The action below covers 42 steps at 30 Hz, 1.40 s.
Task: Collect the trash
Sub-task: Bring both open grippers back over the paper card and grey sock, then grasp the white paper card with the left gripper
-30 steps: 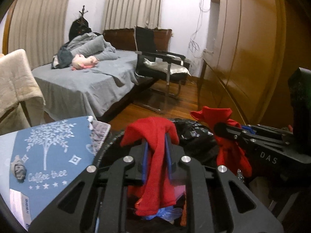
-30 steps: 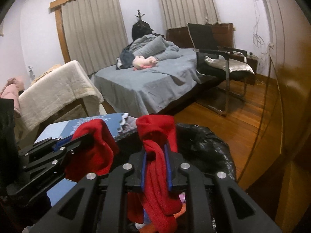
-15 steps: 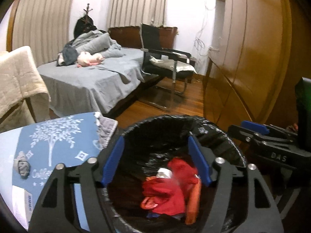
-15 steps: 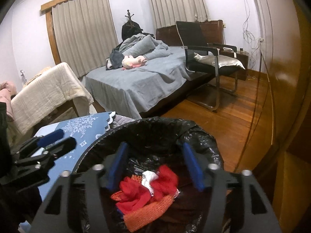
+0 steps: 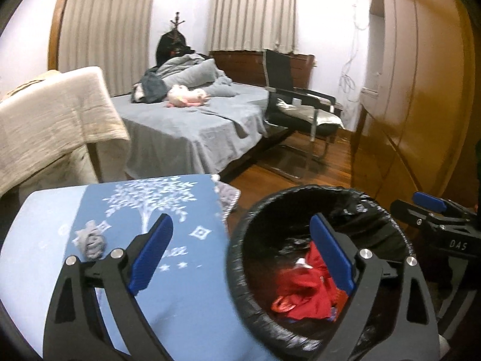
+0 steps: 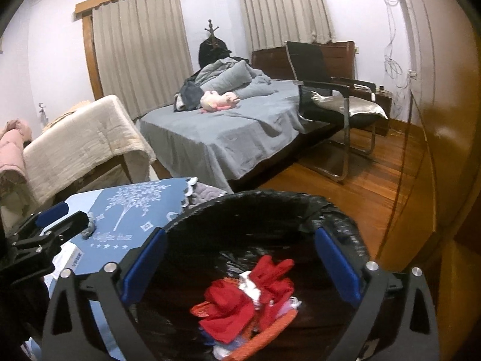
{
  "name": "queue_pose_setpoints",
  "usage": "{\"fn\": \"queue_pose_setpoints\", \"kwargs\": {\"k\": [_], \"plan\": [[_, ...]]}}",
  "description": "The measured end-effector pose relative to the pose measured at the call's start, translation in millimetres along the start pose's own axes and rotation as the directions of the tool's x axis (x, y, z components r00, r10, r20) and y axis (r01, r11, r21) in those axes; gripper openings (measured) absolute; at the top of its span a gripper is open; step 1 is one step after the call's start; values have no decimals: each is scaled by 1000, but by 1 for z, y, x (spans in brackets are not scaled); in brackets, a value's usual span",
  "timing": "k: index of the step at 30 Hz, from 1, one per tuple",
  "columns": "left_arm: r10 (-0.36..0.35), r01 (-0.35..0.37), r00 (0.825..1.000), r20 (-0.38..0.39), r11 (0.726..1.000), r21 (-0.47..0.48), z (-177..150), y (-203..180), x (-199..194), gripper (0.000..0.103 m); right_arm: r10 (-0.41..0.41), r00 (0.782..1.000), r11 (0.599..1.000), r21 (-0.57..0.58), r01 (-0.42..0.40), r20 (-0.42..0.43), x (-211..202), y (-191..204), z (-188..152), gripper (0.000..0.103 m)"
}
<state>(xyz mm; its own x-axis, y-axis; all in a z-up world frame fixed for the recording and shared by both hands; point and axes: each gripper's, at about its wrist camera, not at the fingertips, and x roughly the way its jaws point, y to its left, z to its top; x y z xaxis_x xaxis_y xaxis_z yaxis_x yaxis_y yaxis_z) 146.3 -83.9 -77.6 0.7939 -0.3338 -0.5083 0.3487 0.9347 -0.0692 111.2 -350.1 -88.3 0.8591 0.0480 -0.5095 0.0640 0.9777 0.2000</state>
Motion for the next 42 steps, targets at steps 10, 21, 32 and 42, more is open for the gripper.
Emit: {"fn": "queue_pose_setpoints", "kwargs": {"k": [10,21,32,42], "plan": [[138,-137,990,10,990,-38,-15,59,-29,90,117,993,991,-60,-116,4,15,71,-3,97],[281,-284,959,-41,954,-94,-44,137,-49,90,230,973,964,-133,-232,-31,38,144,-21,97],[316,-333,940,-133,934,-132,-81,174,-35,90,262,961,948,-165,-273,-87,59,177,-44,97],[310,-343,924,-223,930,-132,-98,182,-6,90,265,957,943,-173,-283,-118,71,186,-50,97]]}}
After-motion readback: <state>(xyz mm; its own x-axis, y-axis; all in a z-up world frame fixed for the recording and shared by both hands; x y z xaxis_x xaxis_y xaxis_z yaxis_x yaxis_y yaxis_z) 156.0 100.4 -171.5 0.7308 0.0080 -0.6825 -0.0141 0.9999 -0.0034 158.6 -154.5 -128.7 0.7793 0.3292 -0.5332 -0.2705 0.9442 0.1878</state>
